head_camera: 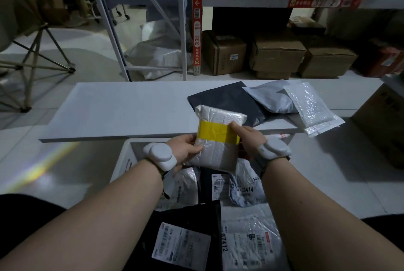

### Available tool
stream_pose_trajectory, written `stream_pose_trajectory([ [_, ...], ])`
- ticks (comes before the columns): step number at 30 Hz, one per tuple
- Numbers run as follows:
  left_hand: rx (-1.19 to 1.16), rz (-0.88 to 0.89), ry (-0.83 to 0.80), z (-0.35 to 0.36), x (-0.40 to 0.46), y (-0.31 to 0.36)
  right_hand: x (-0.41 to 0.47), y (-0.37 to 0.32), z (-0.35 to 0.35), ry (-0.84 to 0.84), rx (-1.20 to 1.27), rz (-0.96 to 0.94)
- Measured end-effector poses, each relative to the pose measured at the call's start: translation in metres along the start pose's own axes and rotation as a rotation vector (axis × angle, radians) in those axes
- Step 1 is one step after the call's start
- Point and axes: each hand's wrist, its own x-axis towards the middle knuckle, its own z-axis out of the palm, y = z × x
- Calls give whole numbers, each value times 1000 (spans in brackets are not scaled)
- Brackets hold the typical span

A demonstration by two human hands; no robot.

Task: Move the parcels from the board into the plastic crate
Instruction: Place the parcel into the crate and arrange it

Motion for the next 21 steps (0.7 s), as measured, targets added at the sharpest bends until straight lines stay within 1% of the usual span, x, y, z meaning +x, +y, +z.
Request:
stream_pose_trajectory([
  [6,14,-3,24,-5,-24,-9,-25,16,9,0,12,37],
  [11,116,10,79,-8,-32,-22,-45,31,13,-19,55,96],
  [15,227,-1,29,-9,-39,-38,-60,46,20,-23,-28,114],
  [18,323,-7,24,-12,-46,-48,-67,58,28,-40,-70,121],
  [21,311,-42,-3,-16,-49,-55,-72,66,32,-40,-138,108],
])
